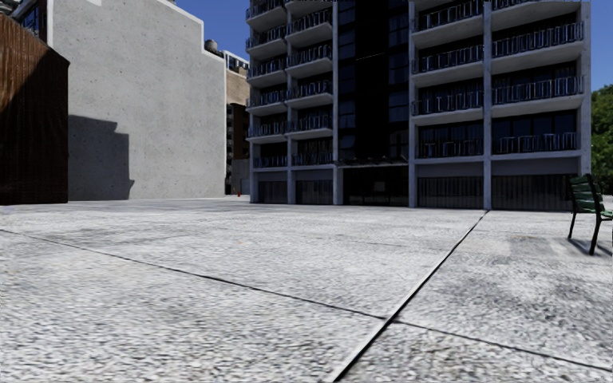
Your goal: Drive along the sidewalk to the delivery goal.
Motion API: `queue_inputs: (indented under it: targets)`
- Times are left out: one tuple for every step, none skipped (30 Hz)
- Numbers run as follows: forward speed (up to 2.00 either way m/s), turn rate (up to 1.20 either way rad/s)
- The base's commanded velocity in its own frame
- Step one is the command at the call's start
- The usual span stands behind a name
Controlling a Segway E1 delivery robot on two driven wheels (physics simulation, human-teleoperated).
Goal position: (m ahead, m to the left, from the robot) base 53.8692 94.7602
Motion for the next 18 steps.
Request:
queue_inputs:
  targets:
    - [2.0, 0.53]
    - [2.0, 0.53]
    - [2.0, 0.53]
    - [2.0, 0.5]
    - [2.0, 0.3]
    - [2.0, 0.0]
    - [2.0, 0.0]
    - [2.0, 0.0]
    - [2.0, 0.0]
    - [2.0, 0.0]
    - [2.0, 0.0]
    - [2.0, 0.0]
    - [2.0, 0.0]
    - [2.0, 0.0]
    - [2.0, 0.0]
    - [2.0, 0.0]
    - [2.0, 0.0]
    - [2.0, 0.0]
